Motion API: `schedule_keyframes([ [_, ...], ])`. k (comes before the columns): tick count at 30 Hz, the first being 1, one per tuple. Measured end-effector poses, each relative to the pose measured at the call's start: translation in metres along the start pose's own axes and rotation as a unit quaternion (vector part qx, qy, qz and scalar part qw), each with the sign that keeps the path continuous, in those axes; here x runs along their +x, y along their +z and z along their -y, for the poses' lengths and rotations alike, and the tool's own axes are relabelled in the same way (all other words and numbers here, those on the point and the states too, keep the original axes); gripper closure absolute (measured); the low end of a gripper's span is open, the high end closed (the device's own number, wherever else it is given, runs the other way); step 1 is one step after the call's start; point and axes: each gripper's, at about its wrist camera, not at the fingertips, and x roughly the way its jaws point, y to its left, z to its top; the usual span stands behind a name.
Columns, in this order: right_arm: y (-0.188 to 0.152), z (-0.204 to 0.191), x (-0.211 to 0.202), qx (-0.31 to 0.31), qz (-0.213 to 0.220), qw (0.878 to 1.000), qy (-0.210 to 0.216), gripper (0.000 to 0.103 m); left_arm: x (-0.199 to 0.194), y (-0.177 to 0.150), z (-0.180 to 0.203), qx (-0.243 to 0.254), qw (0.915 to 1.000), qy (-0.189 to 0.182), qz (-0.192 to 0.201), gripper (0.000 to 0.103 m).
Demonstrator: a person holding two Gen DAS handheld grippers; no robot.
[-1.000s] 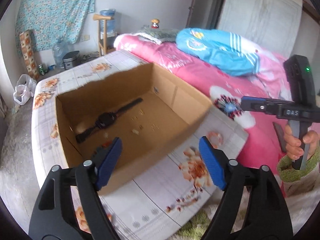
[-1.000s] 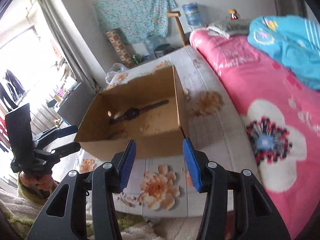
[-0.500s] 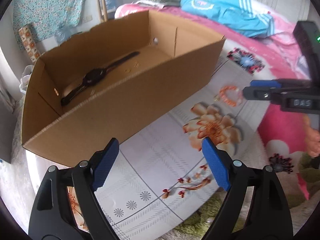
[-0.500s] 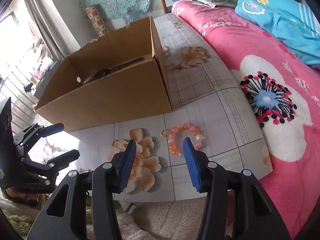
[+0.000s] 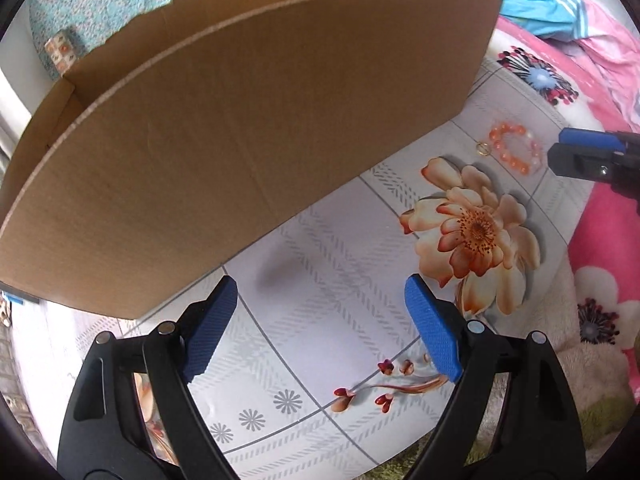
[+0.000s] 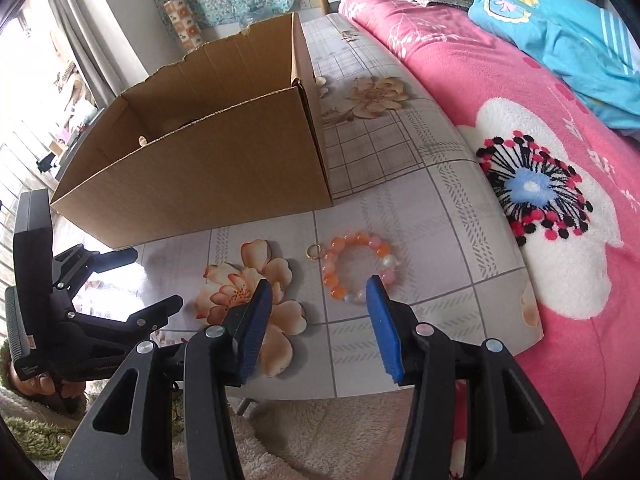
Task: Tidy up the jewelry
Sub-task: 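Withdraw both grippers from the box toward the flower mat, then close the right gripper on the orange bead bracelet and lift it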
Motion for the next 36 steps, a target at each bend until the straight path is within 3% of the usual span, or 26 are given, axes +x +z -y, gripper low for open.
schedule_keyframes([
  [15, 0.002, -0.007, 0.017, -0.025, -0.019, 0.999, -0.023, 0.055, 0.009, 0.007, -0.015, -0.035, 0.9992, -0.001, -0.017, 0.013],
  [31, 0.0, -0.014, 0.017, -0.089, -0.008, 0.994, -0.061, 0.055, 0.017, 0.005, -0.019, -0.053, 0.9985, -0.006, -0.014, 0.008],
  [33, 0.001, -0.017, 0.018, -0.098, -0.01, 0.993, -0.064, 0.063, 0.017, 0.003, -0.022, -0.053, 0.9985, -0.007, -0.011, 0.008],
  [36, 0.002, -0.023, 0.019, -0.116, -0.011, 0.991, -0.061, 0.067, 0.017, 0.0, -0.022, -0.052, 0.9986, -0.007, -0.008, 0.008],
])
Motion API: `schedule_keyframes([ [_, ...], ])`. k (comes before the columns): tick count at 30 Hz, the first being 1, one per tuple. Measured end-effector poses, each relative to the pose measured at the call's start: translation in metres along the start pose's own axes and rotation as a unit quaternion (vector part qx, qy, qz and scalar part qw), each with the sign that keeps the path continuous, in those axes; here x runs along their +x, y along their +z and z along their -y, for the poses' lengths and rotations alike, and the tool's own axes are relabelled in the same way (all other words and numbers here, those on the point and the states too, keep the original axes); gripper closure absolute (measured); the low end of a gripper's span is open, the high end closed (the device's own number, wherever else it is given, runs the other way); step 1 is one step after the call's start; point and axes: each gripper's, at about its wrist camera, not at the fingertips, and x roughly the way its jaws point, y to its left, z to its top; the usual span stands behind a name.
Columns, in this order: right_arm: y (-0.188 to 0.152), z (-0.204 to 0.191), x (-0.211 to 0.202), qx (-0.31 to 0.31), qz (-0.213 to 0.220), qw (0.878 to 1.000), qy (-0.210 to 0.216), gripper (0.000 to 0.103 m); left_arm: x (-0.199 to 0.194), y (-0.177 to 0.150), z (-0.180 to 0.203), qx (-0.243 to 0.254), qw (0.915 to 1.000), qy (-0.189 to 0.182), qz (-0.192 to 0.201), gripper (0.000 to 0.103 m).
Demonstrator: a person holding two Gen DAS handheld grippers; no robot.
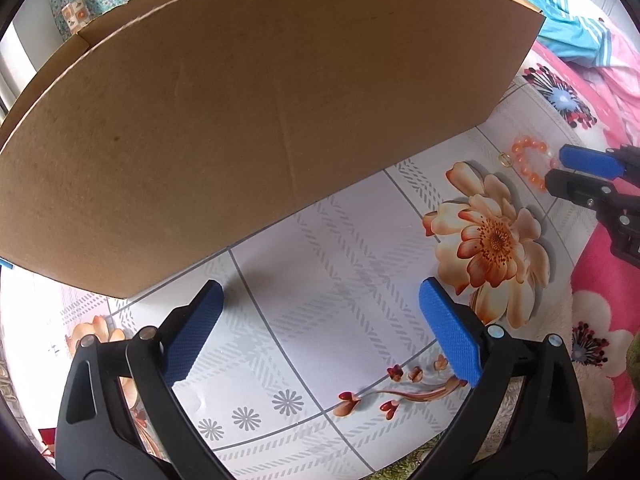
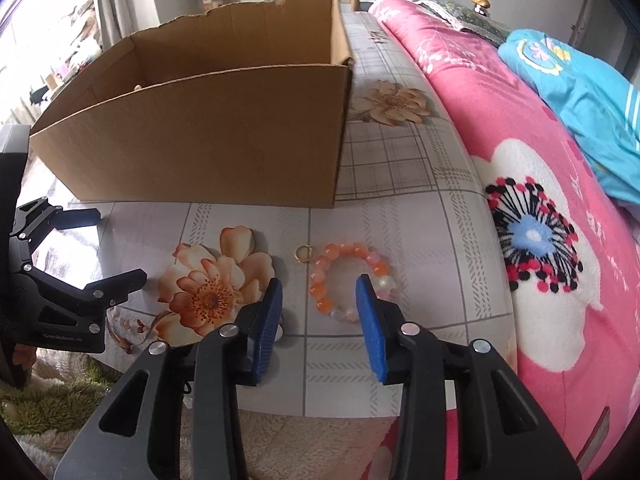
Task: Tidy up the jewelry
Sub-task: 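Close the right gripper on the orange bead bracelet and lift it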
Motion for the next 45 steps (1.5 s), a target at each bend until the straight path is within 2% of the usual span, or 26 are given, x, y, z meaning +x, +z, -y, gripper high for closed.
schedule_keyframes([
  [2, 0.001, -0.004, 0.003, -0.009, -0.006, 1.0, -0.003, 0.07, 0.0, -0.001, -0.001, 0.0, 1.0, 0.0, 0.002, 0.008],
  [4, 0.0, -0.004, 0.012, -0.008, -0.022, 1.0, -0.005, 0.079, -0.002, -0.004, -0.001, 0.0, 1.0, 0.0, 0.006, 0.008],
  [6, -0.002, 0.0, 0.018, 0.005, -0.035, 0.999, -0.003, 0.092, -0.002, -0.005, 0.001, 0.002, 0.9999, -0.001, 0.01, 0.008],
  [8, -0.003, 0.003, 0.017, 0.017, -0.035, 0.999, 0.003, 0.098, -0.003, -0.006, 0.001, 0.003, 0.9999, -0.001, 0.014, 0.008],
  [13, -0.007, 0.004, 0.014, 0.047, -0.046, 0.996, 0.053, 0.099, -0.005, -0.01, 0.001, 0.011, 0.9997, -0.005, 0.021, 0.008],
  [19, -0.006, -0.024, 0.019, 0.05, -0.056, 0.989, 0.129, 0.099, -0.011, -0.022, -0.023, -0.013, 0.9996, 0.007, 0.023, 0.008],
  [24, 0.004, -0.037, 0.015, 0.035, -0.041, 0.99, 0.128, 0.098, -0.023, -0.036, -0.04, -0.021, 0.9984, 0.038, 0.037, 0.008],
  [26, 0.008, -0.031, 0.009, 0.032, -0.027, 0.994, 0.099, 0.096, -0.025, -0.042, -0.043, -0.02, 0.9977, 0.051, 0.041, 0.008],
  [27, 0.01, -0.026, 0.007, 0.03, -0.022, 0.996, 0.081, 0.091, -0.025, -0.044, -0.044, -0.021, 0.9974, 0.056, 0.04, 0.008],
  [28, 0.013, -0.022, 0.006, 0.031, -0.02, 0.997, 0.07, 0.078, -0.024, -0.046, -0.045, -0.024, 0.9974, 0.057, 0.037, 0.008],
  [30, 0.013, -0.012, 0.005, 0.034, -0.017, 0.998, 0.043, 0.064, -0.023, -0.049, -0.048, -0.033, 0.9974, 0.05, 0.039, 0.008],
  [32, 0.01, -0.006, 0.01, 0.036, -0.029, 0.998, 0.032, 0.064, -0.022, -0.05, -0.051, -0.044, 0.9975, 0.041, 0.037, 0.008],
  [36, -0.003, -0.006, 0.023, 0.044, -0.065, 0.995, 0.062, 0.064, -0.022, -0.052, -0.056, -0.051, 0.9976, 0.03, 0.037, 0.008],
  [40, -0.007, -0.018, 0.022, 0.036, -0.073, 0.992, 0.1, 0.064, -0.022, -0.054, -0.058, -0.051, 0.9975, 0.027, 0.04, 0.008],
  [43, 0.0, -0.031, 0.025, 0.035, -0.073, 0.988, 0.13, 0.064, -0.021, -0.053, -0.062, -0.049, 0.9975, 0.026, 0.044, 0.008],
  [45, 0.011, -0.039, 0.032, 0.049, -0.078, 0.981, 0.172, 0.064, -0.024, -0.055, -0.071, -0.05, 0.9974, 0.026, 0.045, 0.008],
])
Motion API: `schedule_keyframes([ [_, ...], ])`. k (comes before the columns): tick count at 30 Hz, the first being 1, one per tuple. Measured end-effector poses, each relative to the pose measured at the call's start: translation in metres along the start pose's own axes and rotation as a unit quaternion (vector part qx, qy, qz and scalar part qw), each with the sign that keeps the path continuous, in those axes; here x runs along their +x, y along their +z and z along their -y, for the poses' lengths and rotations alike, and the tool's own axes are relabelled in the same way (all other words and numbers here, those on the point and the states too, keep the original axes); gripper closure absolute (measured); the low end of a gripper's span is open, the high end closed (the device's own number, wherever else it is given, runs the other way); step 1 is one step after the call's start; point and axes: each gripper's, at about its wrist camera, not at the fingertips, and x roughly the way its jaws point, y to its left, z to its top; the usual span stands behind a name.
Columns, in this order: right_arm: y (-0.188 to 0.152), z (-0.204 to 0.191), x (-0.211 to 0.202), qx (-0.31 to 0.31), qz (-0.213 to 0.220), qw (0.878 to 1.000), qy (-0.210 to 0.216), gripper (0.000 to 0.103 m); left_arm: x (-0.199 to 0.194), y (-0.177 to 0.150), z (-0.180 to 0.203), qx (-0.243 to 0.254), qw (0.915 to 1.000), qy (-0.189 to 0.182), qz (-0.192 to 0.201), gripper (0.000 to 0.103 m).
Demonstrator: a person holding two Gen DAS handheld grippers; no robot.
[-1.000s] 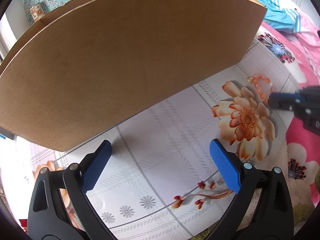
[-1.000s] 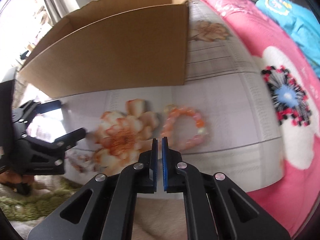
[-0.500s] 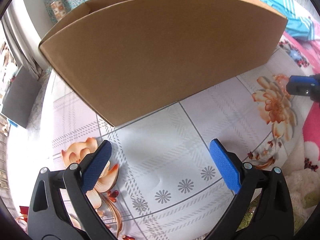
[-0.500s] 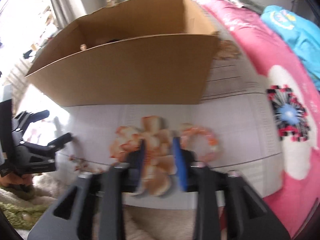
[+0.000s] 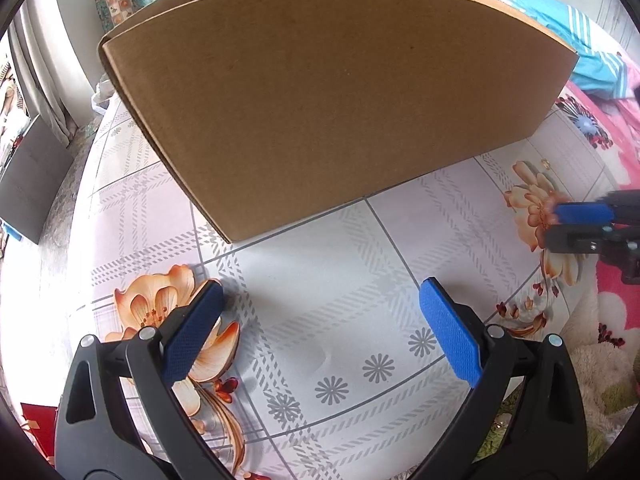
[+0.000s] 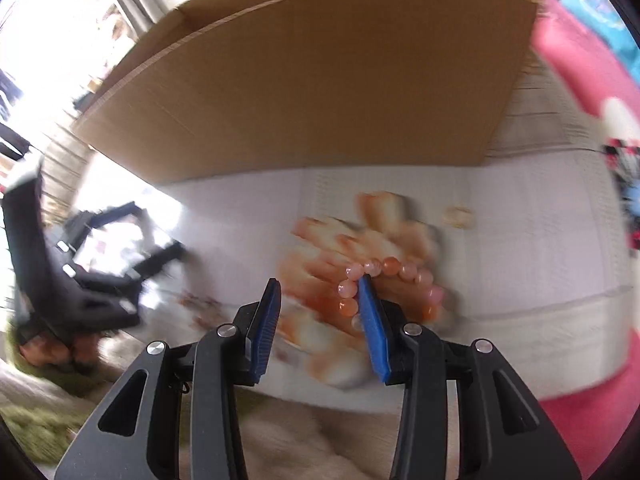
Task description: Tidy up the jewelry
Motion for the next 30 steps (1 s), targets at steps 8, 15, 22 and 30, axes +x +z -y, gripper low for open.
schedule_keyframes([
  [8, 0.03, -0.023, 0.018, 0.019, -0.022, 0.988, 0.149, 0.062, -0.015, -0.019, -0.003, -0.003, 1.0, 0.002, 0.007, 0.008],
  [15, 0.006, -0.012, -0.019, 0.021, 0.035, 0.992, 0.118, 0.058, -0.018, -0.022, -0.002, -0.003, 1.0, 0.008, 0.005, 0.007],
  [22, -0.008, 0.026, -0.056, 0.048, 0.117, 0.992, -0.026, 0.058, -0.05, -0.01, 0.035, 0.051, 0.9942, -0.057, 0.076, 0.007],
  [30, -0.021, 0.039, -0.062, 0.06, 0.159, 0.982, -0.077, 0.058, -0.056, -0.002, 0.114, 0.183, 0.974, -0.1, 0.088, 0.014],
])
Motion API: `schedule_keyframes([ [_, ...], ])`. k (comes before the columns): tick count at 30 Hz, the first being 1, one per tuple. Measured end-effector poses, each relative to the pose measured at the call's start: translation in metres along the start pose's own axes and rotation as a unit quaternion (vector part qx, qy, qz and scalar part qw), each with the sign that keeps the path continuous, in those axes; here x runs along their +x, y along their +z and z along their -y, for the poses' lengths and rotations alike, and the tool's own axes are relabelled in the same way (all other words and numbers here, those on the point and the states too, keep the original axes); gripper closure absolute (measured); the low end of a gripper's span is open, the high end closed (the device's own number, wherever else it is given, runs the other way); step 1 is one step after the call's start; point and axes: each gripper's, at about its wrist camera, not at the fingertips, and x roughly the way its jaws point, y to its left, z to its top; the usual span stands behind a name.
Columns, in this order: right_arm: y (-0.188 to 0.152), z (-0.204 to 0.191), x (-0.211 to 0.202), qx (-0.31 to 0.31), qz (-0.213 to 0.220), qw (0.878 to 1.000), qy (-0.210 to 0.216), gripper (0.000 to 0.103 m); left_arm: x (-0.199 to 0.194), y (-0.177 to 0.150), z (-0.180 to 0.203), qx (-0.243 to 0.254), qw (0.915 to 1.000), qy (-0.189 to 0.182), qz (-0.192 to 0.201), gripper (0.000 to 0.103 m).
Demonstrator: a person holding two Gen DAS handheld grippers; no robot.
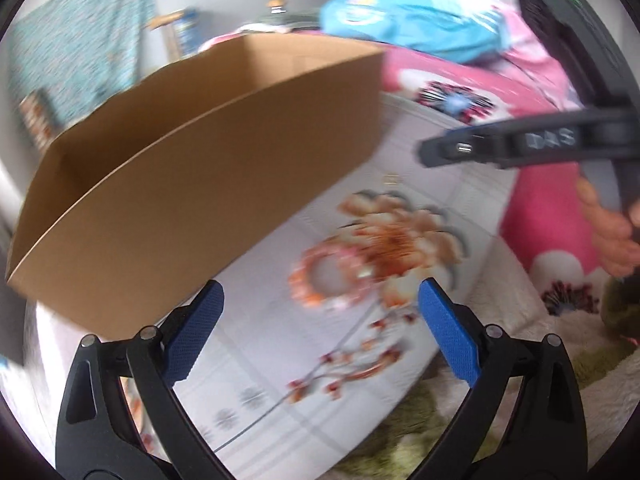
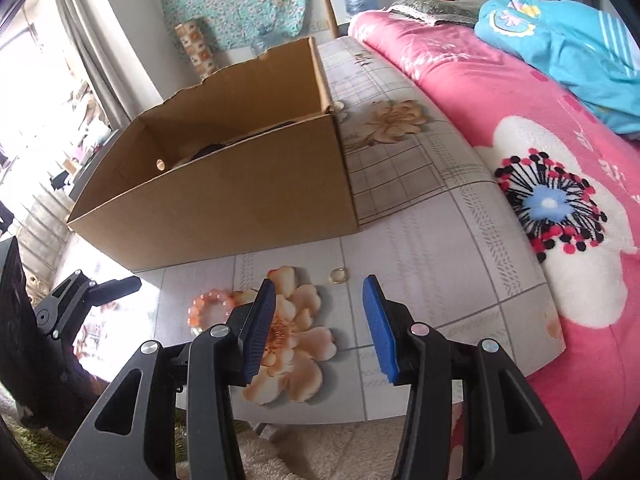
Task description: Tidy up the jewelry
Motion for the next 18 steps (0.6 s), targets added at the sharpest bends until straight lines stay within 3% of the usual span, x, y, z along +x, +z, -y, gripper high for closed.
schedule_keyframes([
  [2, -0.002, 0.007, 0.001, 0.006, 0.001, 1.0, 0.002, 0.058, 0.005, 0.005, 0.012, 0.024, 0.9997, -0.004, -0.007, 0.033],
  [8, -0.002, 0.022, 0.005, 0.02, 0.003, 1.0, 0.007, 0.058, 0.028, 0.014, 0.017, 0.035, 0.9984, -0.007, -0.044, 0.065],
  [13, 0.0, 0.021, 0.009, 0.01, 0.005, 1.0, 0.004, 0.062, 0.039, 0.013, 0.014, 0.031, 0.9969, -0.012, -0.072, 0.079],
  [18, 0.001, 0.011, 0.016, -0.017, 0.003, 1.0, -0.003, 0.068, 0.045, 0.011, 0.009, 0.021, 0.9971, -0.016, -0.072, 0.08],
])
